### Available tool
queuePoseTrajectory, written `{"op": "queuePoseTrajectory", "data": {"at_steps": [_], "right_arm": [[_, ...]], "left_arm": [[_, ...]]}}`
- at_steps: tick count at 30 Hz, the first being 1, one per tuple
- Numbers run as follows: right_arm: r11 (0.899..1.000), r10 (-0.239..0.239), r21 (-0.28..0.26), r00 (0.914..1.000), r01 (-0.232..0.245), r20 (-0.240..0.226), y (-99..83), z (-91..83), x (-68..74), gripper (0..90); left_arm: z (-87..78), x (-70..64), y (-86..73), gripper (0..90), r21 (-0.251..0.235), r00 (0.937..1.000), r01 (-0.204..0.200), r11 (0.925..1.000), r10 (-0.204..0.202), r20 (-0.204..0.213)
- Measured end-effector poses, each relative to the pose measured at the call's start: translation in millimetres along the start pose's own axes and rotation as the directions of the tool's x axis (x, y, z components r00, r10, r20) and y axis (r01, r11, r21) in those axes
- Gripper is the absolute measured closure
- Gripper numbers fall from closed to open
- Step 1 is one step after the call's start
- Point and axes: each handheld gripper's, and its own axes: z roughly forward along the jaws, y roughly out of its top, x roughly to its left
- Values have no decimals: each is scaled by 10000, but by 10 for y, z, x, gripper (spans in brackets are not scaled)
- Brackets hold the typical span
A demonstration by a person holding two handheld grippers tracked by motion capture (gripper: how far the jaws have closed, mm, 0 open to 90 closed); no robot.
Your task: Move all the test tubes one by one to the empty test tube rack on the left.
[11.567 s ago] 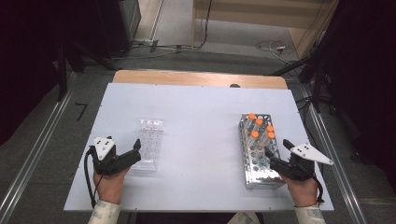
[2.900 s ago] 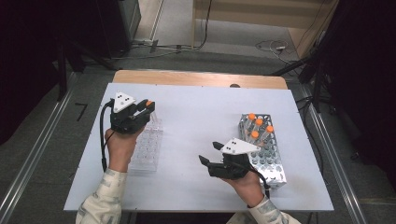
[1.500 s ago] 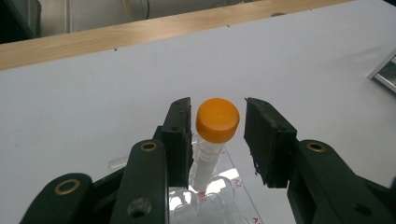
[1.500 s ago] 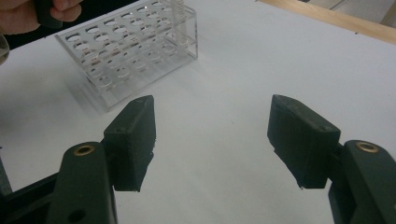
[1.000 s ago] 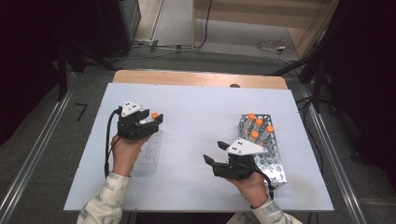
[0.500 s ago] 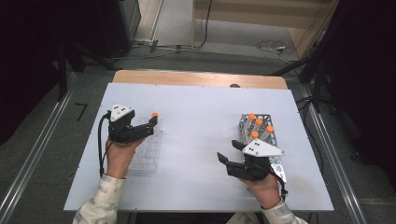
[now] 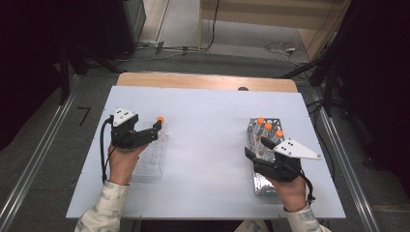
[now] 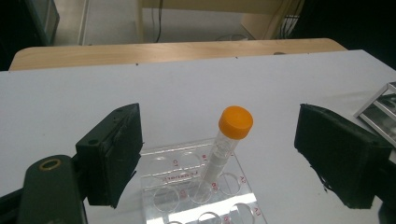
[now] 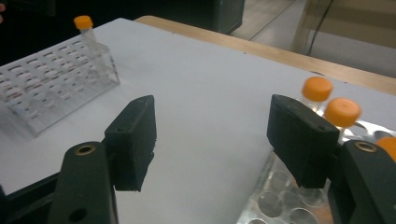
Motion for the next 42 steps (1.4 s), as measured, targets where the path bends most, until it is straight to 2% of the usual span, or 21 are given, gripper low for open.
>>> {"op": "queuePoseTrajectory", "data": {"at_steps": [6, 17, 22, 26, 36, 42], "right_arm": [[10000, 97, 7, 9988, -97, 480, -35, -5, -99, 314], [9981, 116, 579, 9921, -189, 1245, -160, 143, -262, 324], [9970, 196, 721, 9918, -289, 1263, -179, 155, -326, 346], [9934, 151, 1109, 9932, -280, 1156, -188, 198, -326, 374], [9823, -133, 1870, 9919, -107, 1264, -165, 321, -317, 519], [9756, -6, 2175, 9907, -293, 1361, -156, 380, -331, 589]], "left_arm": [[-2, 4, 0, 156, -20, 10000, 7, 10000, -7, -12], [2, -8, -3, 157, 34, 10000, -21, 10000, 21, 23], [4, -6, -5, 158, 54, 10000, -31, 10000, 31, 20], [10, -11, -7, 158, 55, 10000, -34, 10000, 34, 20], [21, -25, -14, 162, 105, 10000, -71, 9999, 70, 49], [29, -28, -20, 162, 134, 10000, -65, 9999, 64, 43]]}}
